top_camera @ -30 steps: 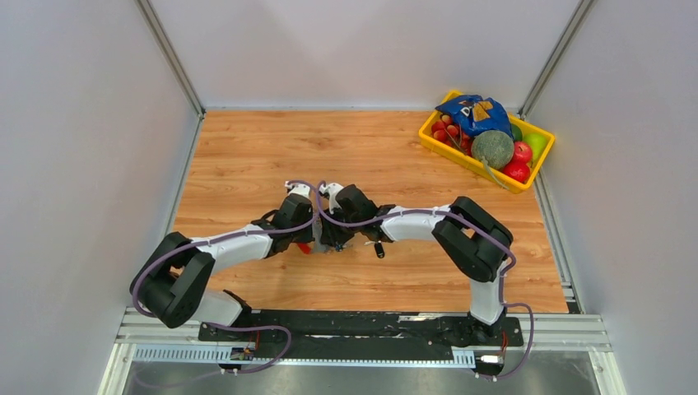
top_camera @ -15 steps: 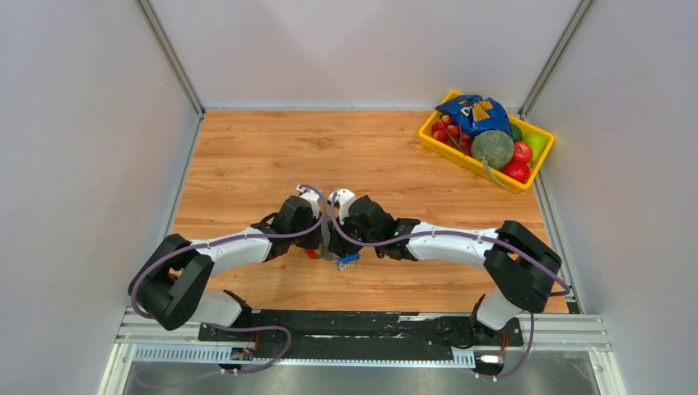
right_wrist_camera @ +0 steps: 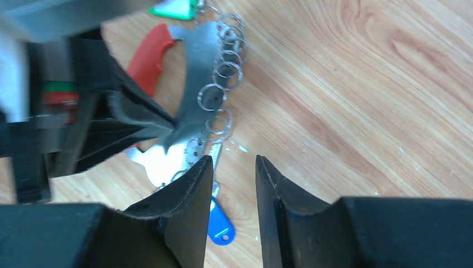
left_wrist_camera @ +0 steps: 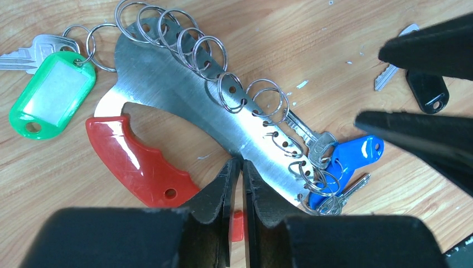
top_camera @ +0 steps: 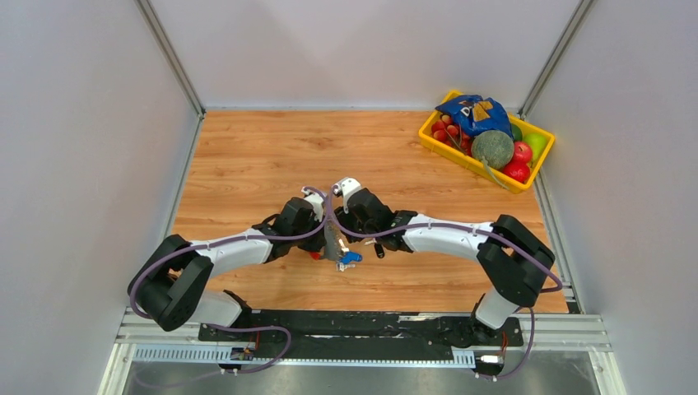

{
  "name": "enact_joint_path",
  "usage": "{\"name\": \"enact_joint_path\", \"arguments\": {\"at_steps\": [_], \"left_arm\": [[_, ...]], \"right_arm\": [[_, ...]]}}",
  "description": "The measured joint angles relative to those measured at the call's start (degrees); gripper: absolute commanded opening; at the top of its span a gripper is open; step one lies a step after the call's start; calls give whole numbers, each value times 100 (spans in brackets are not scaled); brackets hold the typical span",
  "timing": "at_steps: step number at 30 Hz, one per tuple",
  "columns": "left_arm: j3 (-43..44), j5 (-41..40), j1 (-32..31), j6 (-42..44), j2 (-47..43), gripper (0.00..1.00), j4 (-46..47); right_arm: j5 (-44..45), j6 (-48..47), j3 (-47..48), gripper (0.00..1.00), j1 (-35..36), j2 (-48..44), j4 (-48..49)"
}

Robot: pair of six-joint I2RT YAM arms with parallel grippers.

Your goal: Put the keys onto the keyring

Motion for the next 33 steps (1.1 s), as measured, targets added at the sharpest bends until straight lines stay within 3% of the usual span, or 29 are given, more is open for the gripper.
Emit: {"name": "enact_joint_path", "arguments": {"at_steps": [20,33], "left_arm": [[0,-7,-37,37,4,15,-7],[0,-24,-37,35,4,15,-13]], "right_arm": [[-678,1799,195,42,-319,581,-94],[-732,3222,-525,39,-411,540,374]]}}
